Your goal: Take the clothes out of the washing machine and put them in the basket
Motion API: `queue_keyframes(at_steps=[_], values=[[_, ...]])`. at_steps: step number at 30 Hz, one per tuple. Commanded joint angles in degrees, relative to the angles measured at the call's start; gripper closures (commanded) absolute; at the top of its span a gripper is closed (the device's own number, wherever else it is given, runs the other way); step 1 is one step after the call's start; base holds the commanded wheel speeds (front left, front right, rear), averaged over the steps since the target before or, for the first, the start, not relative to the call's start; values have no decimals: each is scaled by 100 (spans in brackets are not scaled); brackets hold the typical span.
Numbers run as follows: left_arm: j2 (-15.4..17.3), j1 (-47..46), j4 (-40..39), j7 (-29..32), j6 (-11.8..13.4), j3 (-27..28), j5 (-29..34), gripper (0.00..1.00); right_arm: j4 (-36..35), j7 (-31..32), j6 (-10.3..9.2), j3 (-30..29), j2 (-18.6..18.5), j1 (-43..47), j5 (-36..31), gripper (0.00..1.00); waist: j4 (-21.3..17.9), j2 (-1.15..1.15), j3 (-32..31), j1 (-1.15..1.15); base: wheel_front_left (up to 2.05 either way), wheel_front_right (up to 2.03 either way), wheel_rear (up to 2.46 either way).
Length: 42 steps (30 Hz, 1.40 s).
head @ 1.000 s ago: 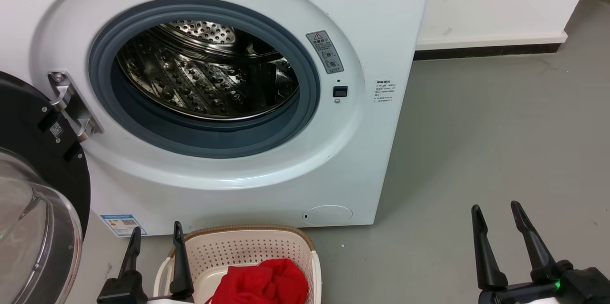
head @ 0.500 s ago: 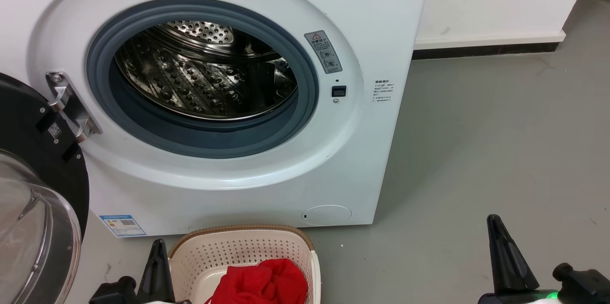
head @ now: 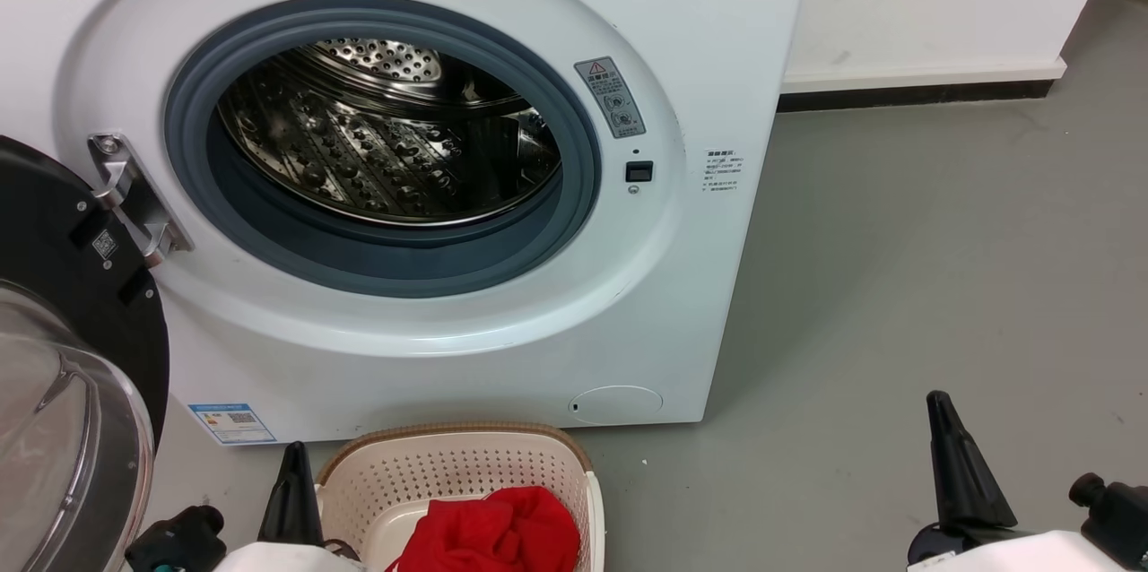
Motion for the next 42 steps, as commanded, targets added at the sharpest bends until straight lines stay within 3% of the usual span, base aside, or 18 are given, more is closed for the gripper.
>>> queue_keyframes(at_steps=[1, 24, 42], values=[[8, -165, -46, 45, -44, 31, -250, 100, -21, 33, -1, -19, -49, -183, 264, 100, 4, 0, 0, 0, 0, 0, 0], [11, -503, 175, 528, -323, 166, -2191, 100, 394, 452, -1, -132, -113, -571, 2214, 100, 51, 0, 2, 0, 0, 0, 0], [13, -706, 312, 820, -488, 250, -3361, 100, 651, 728, -1, -233, -124, -805, 3358, 100, 86, 0, 4, 0, 0, 0, 0]])
